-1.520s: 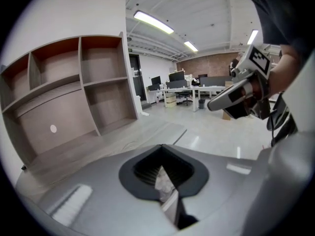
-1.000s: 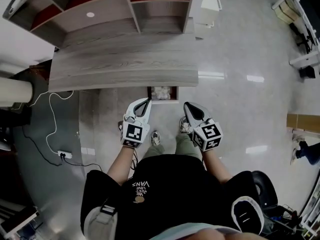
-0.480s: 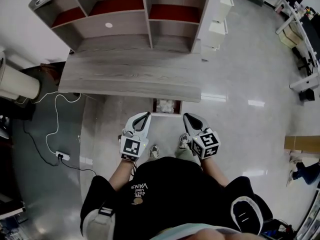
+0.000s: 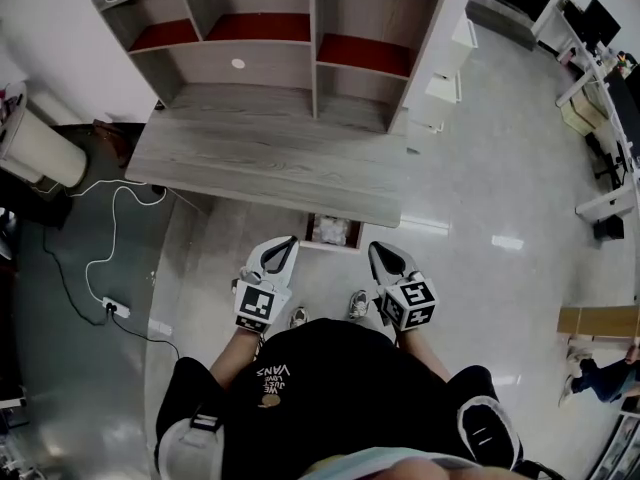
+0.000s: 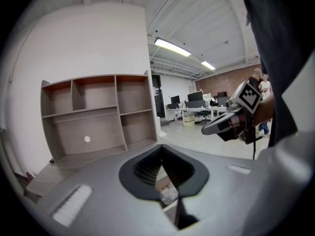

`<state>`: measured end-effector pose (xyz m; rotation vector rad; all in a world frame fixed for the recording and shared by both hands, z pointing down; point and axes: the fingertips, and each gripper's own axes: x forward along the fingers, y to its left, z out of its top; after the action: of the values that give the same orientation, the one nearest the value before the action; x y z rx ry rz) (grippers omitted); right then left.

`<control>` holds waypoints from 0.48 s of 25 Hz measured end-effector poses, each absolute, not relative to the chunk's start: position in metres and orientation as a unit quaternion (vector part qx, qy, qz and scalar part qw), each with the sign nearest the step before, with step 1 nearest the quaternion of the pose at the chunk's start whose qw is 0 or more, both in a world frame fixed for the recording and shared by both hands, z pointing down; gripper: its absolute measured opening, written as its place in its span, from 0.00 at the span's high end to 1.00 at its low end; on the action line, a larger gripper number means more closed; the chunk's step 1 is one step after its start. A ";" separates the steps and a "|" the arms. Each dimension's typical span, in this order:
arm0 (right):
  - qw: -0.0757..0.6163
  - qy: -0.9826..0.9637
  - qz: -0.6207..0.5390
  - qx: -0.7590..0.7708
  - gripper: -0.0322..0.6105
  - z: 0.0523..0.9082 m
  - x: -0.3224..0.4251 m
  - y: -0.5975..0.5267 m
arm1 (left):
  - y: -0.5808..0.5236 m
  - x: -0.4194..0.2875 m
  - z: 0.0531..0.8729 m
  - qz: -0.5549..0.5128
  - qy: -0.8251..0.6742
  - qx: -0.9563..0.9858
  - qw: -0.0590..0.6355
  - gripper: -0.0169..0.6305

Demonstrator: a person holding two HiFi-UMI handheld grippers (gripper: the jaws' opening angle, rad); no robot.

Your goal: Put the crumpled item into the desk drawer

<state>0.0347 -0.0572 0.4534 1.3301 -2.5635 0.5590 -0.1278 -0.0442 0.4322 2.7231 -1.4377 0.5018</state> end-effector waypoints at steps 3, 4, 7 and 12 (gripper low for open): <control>0.098 -0.869 0.182 0.449 0.95 0.445 0.036 -0.061 | -0.044 -0.126 0.427 0.157 -0.460 0.874 0.013 0.89; 0.098 -0.869 0.181 0.450 0.95 0.444 0.038 -0.062 | -0.044 -0.125 0.425 0.156 -0.459 0.874 0.014 0.89; 0.098 -0.869 0.178 0.451 0.95 0.442 0.042 -0.064 | -0.044 -0.121 0.421 0.155 -0.456 0.876 0.012 0.89; 0.096 -0.868 0.178 0.453 0.95 0.443 0.048 -0.065 | -0.047 -0.119 0.417 0.154 -0.452 0.879 0.012 0.89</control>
<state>0.0478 -0.0654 0.4425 1.3437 -2.5731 0.5267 -0.1194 -0.0466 0.4174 2.7401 -1.4093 0.4799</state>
